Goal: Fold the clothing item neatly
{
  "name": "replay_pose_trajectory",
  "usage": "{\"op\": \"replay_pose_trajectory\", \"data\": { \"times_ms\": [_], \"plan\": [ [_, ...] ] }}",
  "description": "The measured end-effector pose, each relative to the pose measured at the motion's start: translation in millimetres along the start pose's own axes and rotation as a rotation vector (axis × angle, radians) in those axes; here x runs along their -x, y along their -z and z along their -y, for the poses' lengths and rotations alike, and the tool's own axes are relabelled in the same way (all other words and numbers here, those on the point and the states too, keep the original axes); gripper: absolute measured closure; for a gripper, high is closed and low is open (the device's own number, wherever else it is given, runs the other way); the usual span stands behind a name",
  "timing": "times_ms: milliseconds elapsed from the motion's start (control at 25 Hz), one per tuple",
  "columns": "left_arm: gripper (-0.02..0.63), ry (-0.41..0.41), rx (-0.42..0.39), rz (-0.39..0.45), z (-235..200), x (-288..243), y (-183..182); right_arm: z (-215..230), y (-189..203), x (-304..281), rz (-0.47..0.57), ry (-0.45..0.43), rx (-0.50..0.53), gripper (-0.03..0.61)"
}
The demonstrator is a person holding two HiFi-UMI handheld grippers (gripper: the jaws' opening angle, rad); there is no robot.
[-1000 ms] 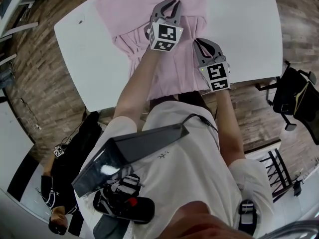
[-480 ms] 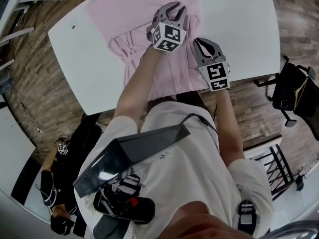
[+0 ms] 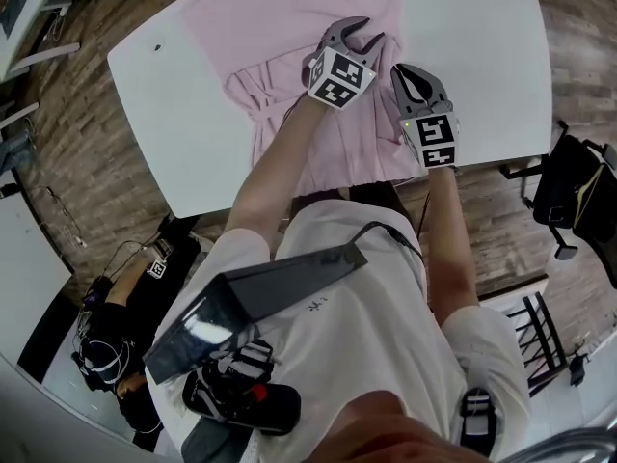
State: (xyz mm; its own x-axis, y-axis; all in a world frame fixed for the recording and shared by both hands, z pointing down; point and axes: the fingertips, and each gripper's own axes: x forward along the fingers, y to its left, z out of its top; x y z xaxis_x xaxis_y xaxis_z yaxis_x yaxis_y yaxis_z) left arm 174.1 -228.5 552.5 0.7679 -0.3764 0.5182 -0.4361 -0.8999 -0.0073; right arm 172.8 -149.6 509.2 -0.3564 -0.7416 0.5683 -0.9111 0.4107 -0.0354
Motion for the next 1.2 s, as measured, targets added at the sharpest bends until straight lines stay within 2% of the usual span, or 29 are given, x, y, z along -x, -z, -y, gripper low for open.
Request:
{"op": "replay_pose_trajectory", "data": {
  "times_ms": [120,200,520,760,1040,1200],
  "plan": [
    [0.482,0.050,0.042,-0.002,15,2,3,10,-16,-5,0.024,0.010,0.021,0.574],
    [0.482,0.052,0.076,0.008,16,4,4,16,-30,-11,0.046,0.016,0.032,0.574],
    [0.482,-0.100,0.151,0.075,-22,45,2,19,-68,-55,0.071,-0.025,0.073,0.574],
    [0.482,-0.201,0.194,0.061,-60,75,19,8,-82,-100,0.051,-0.081,0.117,0.574],
    [0.482,-0.254,0.254,0.054,-84,91,35,0,-92,-160,-0.010,-0.128,0.164,0.519],
    [0.482,-0.247,0.304,0.069,-86,92,37,-1,-94,-182,-0.047,-0.141,0.169,0.498]
  ]
}}
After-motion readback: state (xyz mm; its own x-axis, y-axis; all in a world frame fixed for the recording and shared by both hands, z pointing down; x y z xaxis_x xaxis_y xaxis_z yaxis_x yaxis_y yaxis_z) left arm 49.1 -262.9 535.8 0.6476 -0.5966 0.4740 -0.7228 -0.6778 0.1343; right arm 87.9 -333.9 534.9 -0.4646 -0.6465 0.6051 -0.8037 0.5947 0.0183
